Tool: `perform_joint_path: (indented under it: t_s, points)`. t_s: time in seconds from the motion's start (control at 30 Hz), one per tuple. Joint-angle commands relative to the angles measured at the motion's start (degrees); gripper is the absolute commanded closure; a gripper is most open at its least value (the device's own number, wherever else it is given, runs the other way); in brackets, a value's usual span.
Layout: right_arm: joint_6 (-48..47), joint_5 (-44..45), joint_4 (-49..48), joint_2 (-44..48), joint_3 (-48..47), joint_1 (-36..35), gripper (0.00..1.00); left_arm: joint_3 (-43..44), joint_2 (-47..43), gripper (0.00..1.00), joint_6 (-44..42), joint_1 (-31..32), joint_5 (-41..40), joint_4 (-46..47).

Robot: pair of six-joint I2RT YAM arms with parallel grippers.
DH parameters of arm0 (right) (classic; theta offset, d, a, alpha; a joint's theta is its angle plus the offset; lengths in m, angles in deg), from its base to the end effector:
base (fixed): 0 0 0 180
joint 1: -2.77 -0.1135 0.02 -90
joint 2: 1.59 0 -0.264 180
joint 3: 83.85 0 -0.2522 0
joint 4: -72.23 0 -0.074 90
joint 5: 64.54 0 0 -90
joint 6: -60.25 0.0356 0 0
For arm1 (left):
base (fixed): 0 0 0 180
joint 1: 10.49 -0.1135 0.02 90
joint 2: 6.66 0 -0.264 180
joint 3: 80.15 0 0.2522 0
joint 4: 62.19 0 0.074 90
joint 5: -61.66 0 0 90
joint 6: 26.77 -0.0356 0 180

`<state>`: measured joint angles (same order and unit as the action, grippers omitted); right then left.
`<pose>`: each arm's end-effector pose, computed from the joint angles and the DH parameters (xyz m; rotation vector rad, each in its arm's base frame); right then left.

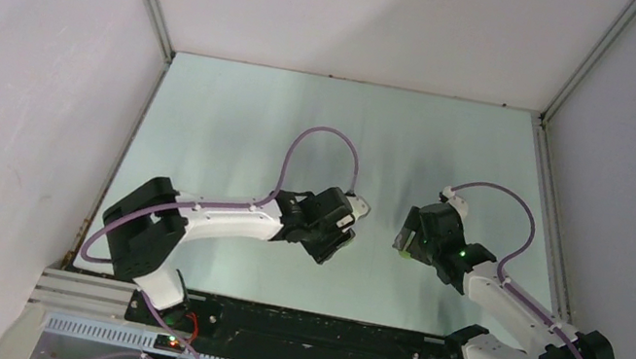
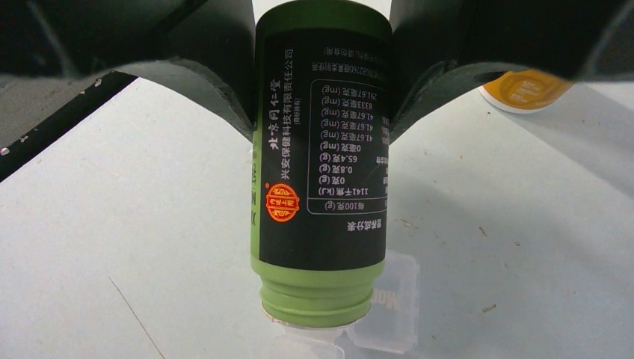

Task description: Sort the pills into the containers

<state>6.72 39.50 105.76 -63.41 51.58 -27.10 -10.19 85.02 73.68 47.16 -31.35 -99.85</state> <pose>0.1819 0.0945 0.1873 0.2464 2.4212 0.2233 0.1716 -0.2675 0.1898 1.0429 2.4347 -0.3483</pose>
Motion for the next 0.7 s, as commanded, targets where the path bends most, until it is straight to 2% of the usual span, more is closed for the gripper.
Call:
perform_joint_path:
  t_s: [0.0, 0.67]
  points:
    - [0.7, 0.0, -1.5, -0.1, 0.0, 0.2, 0.20, 2.5, 0.1, 1.00, -1.0, 0.4, -1.3, -1.0]
    - [0.9, -0.2, -1.9, -0.6, 0.1, 0.2, 0.20, -8.3, -11.6, 1.00, -0.2, 0.4, 0.1, 9.4]
